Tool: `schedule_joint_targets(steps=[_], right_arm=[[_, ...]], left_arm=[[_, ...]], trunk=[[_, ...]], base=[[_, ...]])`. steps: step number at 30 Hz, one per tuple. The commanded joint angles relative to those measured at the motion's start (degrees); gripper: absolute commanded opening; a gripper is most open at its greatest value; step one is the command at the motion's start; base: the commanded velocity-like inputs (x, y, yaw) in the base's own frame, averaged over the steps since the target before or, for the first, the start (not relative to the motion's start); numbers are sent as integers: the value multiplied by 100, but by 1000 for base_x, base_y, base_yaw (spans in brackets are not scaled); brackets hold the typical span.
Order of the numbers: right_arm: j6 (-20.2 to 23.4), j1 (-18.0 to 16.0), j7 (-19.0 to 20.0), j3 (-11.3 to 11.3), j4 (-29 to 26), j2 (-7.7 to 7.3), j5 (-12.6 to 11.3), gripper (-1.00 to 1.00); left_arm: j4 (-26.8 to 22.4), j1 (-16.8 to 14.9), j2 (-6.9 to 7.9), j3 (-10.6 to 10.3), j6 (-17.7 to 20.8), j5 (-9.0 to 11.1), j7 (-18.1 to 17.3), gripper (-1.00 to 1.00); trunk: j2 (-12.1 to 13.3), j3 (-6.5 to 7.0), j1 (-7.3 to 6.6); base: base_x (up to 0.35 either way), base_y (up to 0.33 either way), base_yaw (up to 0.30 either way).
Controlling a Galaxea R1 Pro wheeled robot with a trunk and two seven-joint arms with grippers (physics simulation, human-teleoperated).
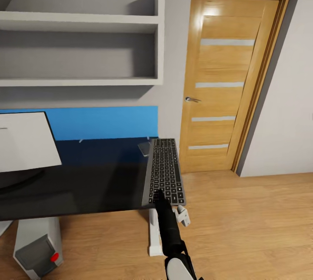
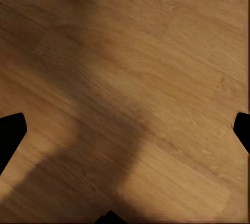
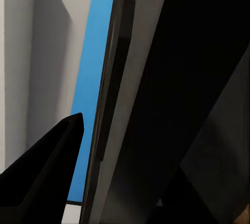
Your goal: In the bedroom, organize the workspace by keeping the computer under the desk, ensuring the monitor is on the desk, placing the keyboard on the desk next to the monitor, placing the mouse on the desk next to the keyboard, moving the folder from the swivel chair onto the desk next to the mouse, stacking the notebook on top of the folder with the pen on top of the notebook, and positioning the swivel chair next to the desk.
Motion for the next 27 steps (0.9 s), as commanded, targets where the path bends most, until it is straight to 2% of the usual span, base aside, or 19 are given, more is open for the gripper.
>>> schedule_joint_targets(steps=[1, 8, 14, 17, 19, 22, 27], right_arm=[[-33, -7, -23, 8, -5, -2, -14, -100], [-104, -7, -43, -2, 118, 33, -67, -100], [-628, -7, -100, -3, 489, 303, -145, -100], [-951, -7, -119, 12, 762, 303, -159, -100], [-1150, -7, -124, 65, 896, 303, -166, -100], [-1523, -7, -133, 404, 1011, 303, -173, -100], [-1745, -7, -136, 525, 1033, 303, -179, -100]], left_arm=[[-4, -2, 2, -49, -13, 14, 43, 100], [-4, -2, 2, -49, -13, 14, 43, 100], [-4, -2, -2, -49, -12, 14, 43, 100], [-4, -2, -27, -49, -9, 14, 43, 100], [-4, -2, -34, -49, -8, 14, 43, 100], [-4, -2, -56, -49, -10, 14, 43, 100], [-4, -2, -66, -49, -12, 14, 43, 100]], trunk=[[-4, -6, -1], [-4, -6, -1], [-4, -6, -1], [-4, -6, -1], [-4, -6, -1], [-4, -6, -1], [-4, -6, -1]], base=[[-95, -172, 0], [-28, -50, 0], [-3, -5, 0], [0, 0, 0], [0, 0, 0], [0, 0, 0], [0, 0, 0]])
